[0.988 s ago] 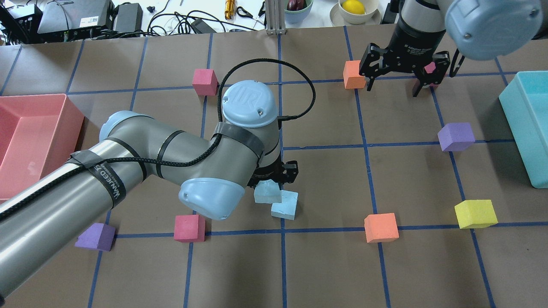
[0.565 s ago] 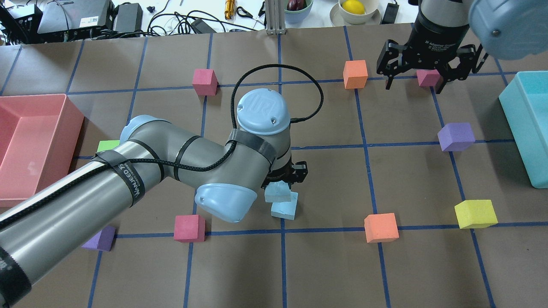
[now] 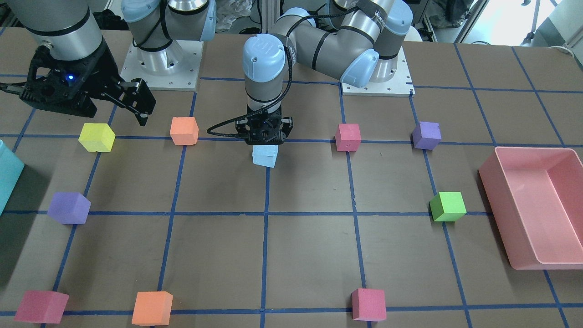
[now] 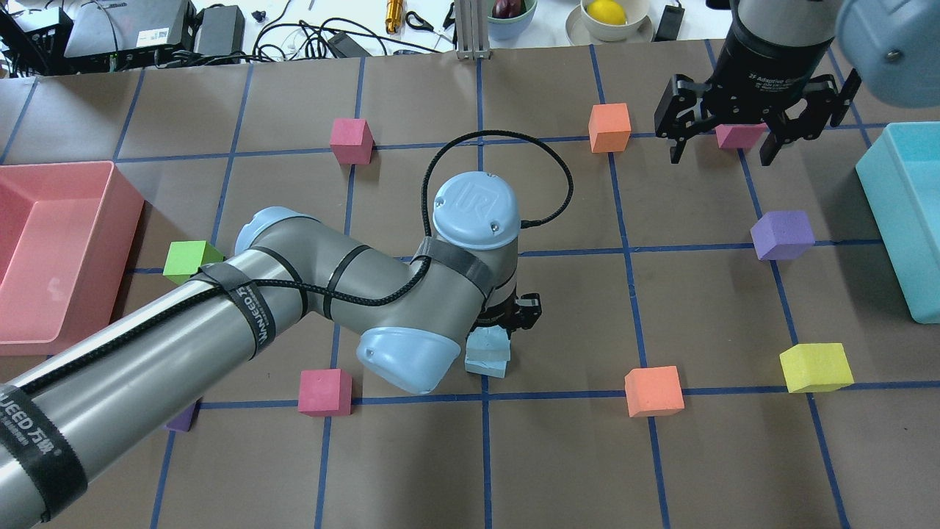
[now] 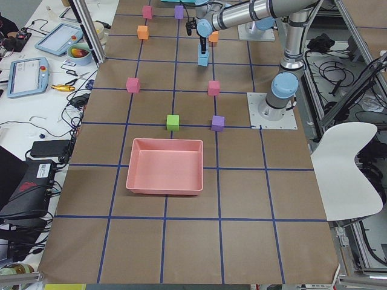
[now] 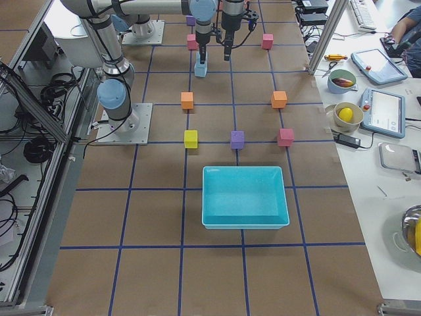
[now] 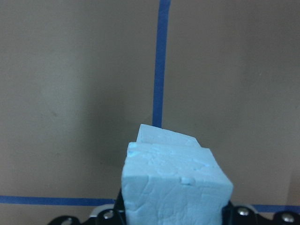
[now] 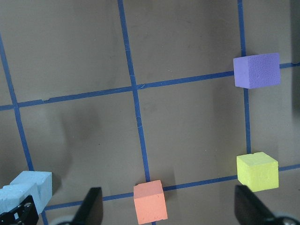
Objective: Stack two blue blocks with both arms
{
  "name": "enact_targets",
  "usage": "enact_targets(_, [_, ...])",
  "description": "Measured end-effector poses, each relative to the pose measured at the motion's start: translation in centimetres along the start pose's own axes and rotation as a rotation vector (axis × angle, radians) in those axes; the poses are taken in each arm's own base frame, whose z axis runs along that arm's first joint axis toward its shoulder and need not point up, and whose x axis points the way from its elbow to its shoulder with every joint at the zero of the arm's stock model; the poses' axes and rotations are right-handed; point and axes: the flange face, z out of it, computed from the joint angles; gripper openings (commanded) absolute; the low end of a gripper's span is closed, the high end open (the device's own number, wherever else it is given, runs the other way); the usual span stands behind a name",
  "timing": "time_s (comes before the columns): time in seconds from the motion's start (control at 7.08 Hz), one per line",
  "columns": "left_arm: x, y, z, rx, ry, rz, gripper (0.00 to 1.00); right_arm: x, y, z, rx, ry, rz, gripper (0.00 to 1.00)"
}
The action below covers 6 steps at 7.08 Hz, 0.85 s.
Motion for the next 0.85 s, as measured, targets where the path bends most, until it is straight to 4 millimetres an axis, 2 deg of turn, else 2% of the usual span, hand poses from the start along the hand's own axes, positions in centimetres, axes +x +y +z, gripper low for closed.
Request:
enact_targets(0.14, [0.1, 0.1, 0.0, 0.0, 0.0, 0.004, 0.15, -0.1, 0.1, -0.1, 0.0, 0.0, -0.037, 1.0])
enact_targets(0.28, [0.1, 0.1, 0.0, 0.0, -0.001, 0.01, 0.67, -0.5, 0.2, 0.0, -0.003, -0.01, -0.061, 1.0])
enact_targets(0.42, [0.1, 0.1, 0.1, -0.001, -0.002, 0.01, 0.97, -1.0, 0.6, 0.2, -0.014, -0.029, -0.079, 1.0])
enact_targets(0.85, [0.1, 0.2, 0.3, -0.006, -0.003, 0.003, 1.0, -1.5, 1.8, 0.4, -0.058, -0.045, -0.098, 1.0])
